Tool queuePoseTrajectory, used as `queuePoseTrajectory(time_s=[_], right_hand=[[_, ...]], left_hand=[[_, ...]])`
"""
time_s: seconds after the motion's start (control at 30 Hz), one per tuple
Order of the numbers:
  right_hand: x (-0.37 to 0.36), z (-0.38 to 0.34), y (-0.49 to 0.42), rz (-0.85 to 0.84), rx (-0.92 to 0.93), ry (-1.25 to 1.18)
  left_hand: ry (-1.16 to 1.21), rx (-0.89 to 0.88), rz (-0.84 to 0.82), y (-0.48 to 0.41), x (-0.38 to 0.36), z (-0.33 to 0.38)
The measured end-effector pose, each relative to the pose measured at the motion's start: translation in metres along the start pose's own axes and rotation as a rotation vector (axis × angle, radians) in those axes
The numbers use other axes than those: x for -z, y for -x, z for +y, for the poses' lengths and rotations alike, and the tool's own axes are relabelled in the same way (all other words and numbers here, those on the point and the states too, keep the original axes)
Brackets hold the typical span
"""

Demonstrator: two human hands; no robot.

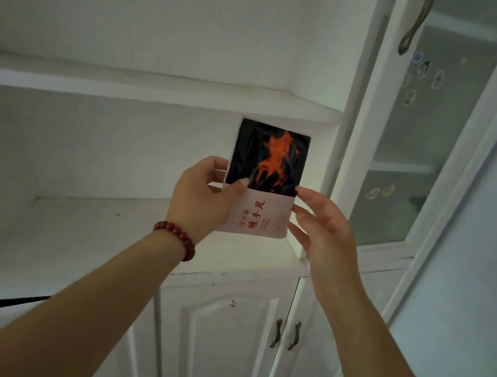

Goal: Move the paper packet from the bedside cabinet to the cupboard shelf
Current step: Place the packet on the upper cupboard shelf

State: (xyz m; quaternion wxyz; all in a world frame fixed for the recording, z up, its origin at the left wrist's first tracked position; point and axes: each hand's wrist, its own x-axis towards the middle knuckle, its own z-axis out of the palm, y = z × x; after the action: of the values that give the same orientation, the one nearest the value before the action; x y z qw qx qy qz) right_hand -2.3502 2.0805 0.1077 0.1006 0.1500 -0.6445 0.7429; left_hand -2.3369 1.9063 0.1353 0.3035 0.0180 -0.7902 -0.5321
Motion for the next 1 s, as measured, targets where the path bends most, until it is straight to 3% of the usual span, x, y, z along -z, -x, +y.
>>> queuePoseTrajectory(time_s=[0.57, 1.0], right_hand=[[-0.007, -0.04, -0.153, 0.022, 0.25, -0.008], [0.011, -0.049, -0.22, -0.048, 0.261, 0.035]], left_hand=[[-0.061, -0.273, 0.077, -0.157, -0.036, 0.037], [-0.177, -0.294, 0.08, -0.214, -0.065, 0.058]])
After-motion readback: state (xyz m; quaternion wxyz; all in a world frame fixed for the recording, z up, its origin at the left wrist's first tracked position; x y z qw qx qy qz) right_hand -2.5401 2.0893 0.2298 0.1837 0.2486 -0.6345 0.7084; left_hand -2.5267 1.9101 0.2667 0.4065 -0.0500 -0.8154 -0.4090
